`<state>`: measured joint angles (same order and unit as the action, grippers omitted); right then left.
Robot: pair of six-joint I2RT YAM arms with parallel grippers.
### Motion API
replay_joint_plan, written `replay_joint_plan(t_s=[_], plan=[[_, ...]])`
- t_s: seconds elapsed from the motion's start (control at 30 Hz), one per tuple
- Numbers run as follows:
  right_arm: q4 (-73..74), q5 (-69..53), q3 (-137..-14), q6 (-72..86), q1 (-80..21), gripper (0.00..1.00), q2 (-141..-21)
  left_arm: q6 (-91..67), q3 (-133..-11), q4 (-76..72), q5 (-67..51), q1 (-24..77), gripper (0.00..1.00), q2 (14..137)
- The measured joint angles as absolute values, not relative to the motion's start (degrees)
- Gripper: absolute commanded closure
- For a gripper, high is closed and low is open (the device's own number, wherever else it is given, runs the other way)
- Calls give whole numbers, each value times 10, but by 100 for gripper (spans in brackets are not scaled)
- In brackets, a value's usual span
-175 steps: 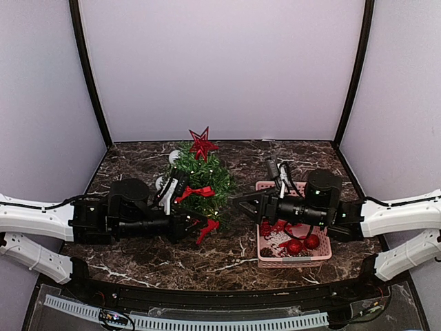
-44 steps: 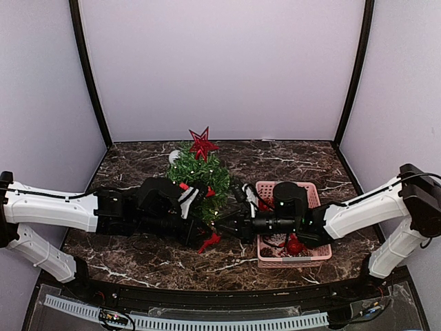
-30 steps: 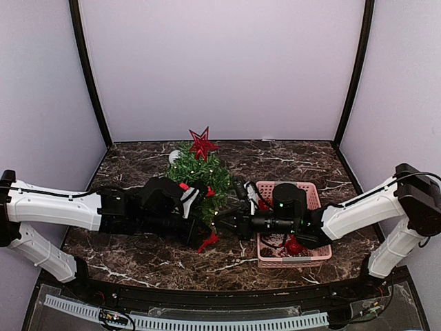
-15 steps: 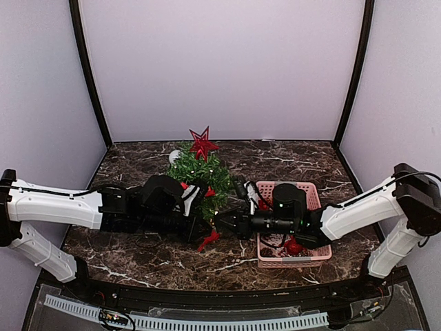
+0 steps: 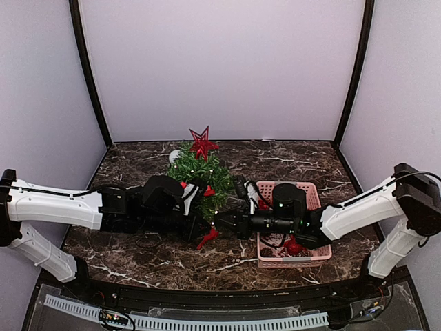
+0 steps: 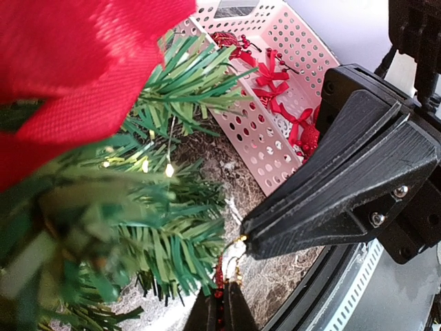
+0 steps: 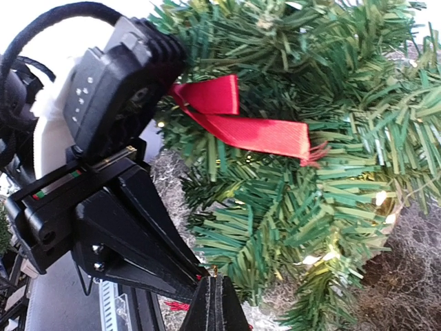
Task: Decorate the small christmas tree
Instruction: Hang the ornament deer on the branch.
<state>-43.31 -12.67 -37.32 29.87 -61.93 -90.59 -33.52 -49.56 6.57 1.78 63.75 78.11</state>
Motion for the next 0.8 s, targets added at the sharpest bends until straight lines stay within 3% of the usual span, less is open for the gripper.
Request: replay_joint_plan(t_s=[0.8], plan=[[-402, -95, -401, 294, -619, 100, -925, -335, -496, 70, 34, 636, 100, 781]])
